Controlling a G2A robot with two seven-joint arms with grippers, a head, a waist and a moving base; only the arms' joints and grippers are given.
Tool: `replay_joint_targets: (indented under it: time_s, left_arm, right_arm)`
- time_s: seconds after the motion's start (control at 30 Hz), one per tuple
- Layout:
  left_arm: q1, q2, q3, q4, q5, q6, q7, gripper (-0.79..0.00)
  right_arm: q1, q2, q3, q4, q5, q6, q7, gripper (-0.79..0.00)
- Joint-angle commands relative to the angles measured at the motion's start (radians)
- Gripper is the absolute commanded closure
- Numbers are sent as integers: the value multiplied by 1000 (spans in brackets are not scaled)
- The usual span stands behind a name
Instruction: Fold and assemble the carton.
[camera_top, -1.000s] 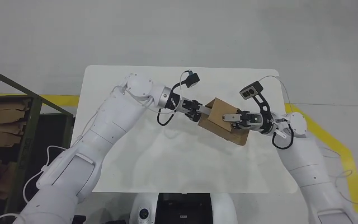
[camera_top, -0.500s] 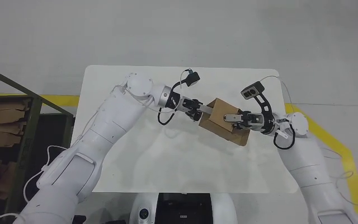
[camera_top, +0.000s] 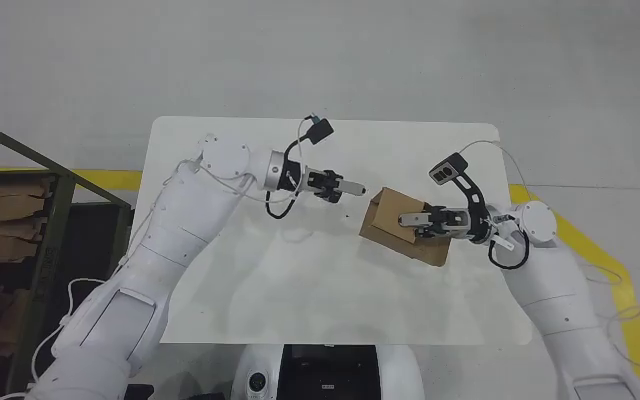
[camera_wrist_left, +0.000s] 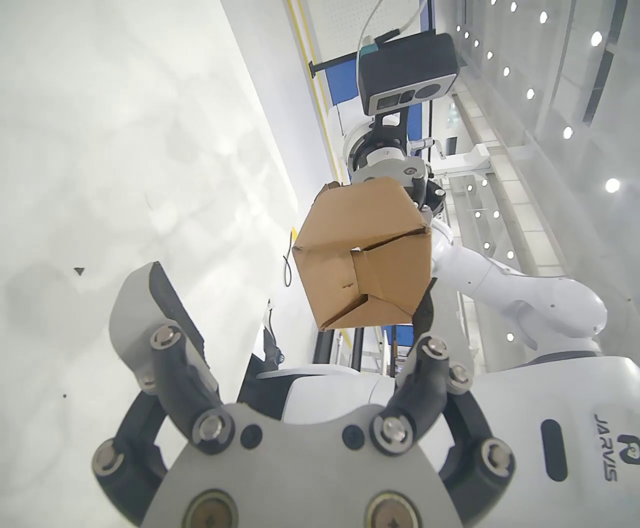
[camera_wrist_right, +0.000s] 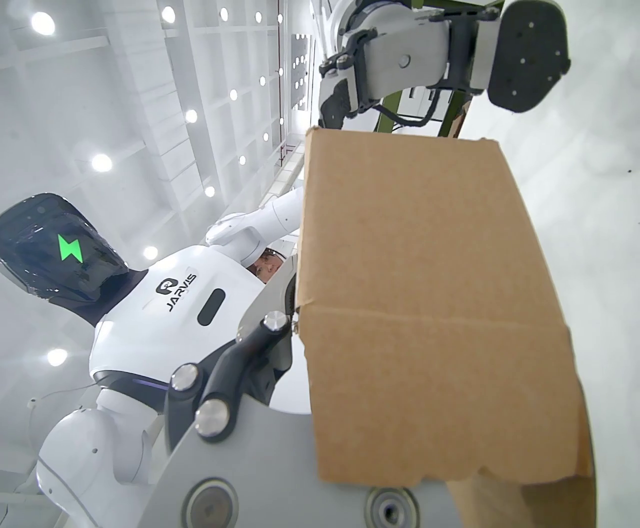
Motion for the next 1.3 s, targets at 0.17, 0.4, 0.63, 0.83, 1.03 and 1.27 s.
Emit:
replay_joint_targets:
  time_s: [0.17, 0.4, 0.63, 0.83, 1.03, 1.27]
  left_arm:
    - [54, 21, -38, -58, 136, -144, 99, -785]
    - [68, 28, -57, -77, 175, -338, 173, -785]
    - [37, 30, -49, -55, 205, -495, 185, -785]
    - [5, 38, -3, -35, 221, -551, 228, -785]
    - [5, 38, -3, -35, 221, -551, 228, -785]
    - [5, 38, -3, -35, 221, -551, 228, -785]
  right_arm:
    - [41, 28, -45, 29, 82, 37, 0, 0]
    - [94, 53, -114, 57, 146, 74, 0, 0]
    - [143, 65, -189, 94, 215, 103, 0, 0]
    - [175, 70, -236, 141, 249, 99, 0, 0]
    - [177, 70, -237, 146, 249, 96, 0, 0]
    - [177, 70, -237, 146, 249, 96, 0, 0]
